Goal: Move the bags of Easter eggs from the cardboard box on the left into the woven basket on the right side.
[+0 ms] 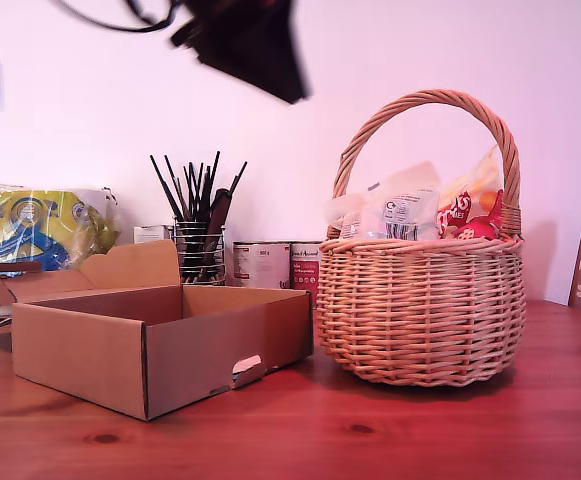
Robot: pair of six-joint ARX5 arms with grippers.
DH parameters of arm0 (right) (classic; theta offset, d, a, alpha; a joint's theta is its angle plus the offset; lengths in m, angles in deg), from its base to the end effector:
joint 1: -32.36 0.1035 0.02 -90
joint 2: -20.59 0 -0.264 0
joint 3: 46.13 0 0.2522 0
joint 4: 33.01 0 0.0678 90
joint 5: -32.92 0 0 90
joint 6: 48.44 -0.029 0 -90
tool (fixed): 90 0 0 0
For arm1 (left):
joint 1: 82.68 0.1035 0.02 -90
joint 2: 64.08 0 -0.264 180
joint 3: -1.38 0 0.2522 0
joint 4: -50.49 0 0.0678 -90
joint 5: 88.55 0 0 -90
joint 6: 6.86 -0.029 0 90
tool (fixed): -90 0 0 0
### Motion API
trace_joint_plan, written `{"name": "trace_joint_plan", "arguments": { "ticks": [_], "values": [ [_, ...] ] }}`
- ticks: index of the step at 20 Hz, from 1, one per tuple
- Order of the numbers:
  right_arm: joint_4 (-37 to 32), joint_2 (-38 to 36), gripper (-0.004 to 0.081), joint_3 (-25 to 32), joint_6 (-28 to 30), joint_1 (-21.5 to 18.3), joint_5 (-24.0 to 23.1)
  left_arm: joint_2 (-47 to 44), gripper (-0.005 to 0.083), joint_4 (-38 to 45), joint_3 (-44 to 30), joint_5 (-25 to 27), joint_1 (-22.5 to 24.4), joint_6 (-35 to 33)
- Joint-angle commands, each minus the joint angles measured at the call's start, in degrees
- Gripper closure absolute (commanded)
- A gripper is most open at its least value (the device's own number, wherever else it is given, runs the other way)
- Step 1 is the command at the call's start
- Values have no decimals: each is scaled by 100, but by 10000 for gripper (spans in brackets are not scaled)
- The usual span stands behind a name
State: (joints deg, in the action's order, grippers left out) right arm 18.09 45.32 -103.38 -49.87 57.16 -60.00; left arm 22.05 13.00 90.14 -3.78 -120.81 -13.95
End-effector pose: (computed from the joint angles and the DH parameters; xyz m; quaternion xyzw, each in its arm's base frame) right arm 0.0774 0.0341 0.3187 -0.0266 0.1591 0.1853 0.9694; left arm 0.2607 -0.2080 0.3232 0.1395 0.2649 -0.3695 0.8797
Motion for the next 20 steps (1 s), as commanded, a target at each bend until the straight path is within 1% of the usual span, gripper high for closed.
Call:
{"name": "trace_joint_plan", "arguments": {
  "ticks": [1,3,5,7,10,11,13,15,17,20],
  "values": [
    [-483,13,781,289,13,-37,-264,-433,775,278,-638,17,284,-13],
    [-833,4,780,442,116,-129,-621,-997,784,896,-1436,13,693,120],
    [-953,-17,780,450,317,-299,-651,-1615,785,1526,-2282,7,1154,356],
    [-1174,-37,780,450,321,-400,-254,-2240,785,2011,-3067,-22,1574,411],
    [-1502,-70,780,450,396,-420,33,-3254,785,2177,-3926,-31,1943,437],
    [-1550,-70,780,450,496,-417,144,-3569,785,2162,-4094,-31,1989,472],
    [-1668,-87,780,448,466,-420,133,-4188,785,2026,-4249,-28,1996,518],
    [-1637,-96,780,448,240,-420,101,-4682,785,1851,-4247,-31,1996,518],
    [-1425,-81,780,448,256,-420,85,-5007,785,1628,-4242,-70,1996,520],
    [-1034,-13,780,448,254,-420,90,-5130,785,1589,-4242,-28,2002,520]
  ]
}}
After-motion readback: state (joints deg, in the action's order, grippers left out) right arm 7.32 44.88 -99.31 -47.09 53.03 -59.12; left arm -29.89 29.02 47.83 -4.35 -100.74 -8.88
